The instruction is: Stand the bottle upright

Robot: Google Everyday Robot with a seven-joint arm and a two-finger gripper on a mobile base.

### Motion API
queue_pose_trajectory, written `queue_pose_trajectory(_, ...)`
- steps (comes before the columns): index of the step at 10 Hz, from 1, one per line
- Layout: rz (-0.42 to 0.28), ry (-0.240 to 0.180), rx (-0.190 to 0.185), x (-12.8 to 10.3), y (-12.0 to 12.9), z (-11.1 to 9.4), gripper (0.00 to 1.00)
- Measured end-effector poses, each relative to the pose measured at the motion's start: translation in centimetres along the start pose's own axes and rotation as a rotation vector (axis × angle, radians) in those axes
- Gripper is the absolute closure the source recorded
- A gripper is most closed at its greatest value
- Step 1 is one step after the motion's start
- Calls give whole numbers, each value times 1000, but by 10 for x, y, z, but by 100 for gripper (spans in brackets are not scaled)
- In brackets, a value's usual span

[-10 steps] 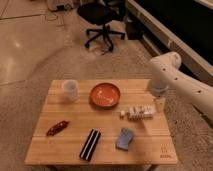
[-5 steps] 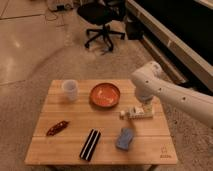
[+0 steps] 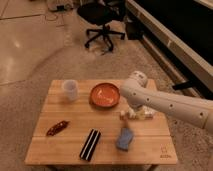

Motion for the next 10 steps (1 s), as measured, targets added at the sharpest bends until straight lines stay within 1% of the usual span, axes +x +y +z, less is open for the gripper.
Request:
queue_pose_trajectory(1, -12, 24, -15, -6, 0, 10, 20)
queue_pose_trajectory(4, -38, 70, -46, -17, -8, 29, 20)
queue_pose_trajectory(6, -59, 95, -59, -23, -17, 38, 21)
queue_pose_trajectory(7, -72, 114, -72, -23, -19, 45, 27)
queue_pose_trajectory(10, -98, 164, -108, -12, -17, 61, 55)
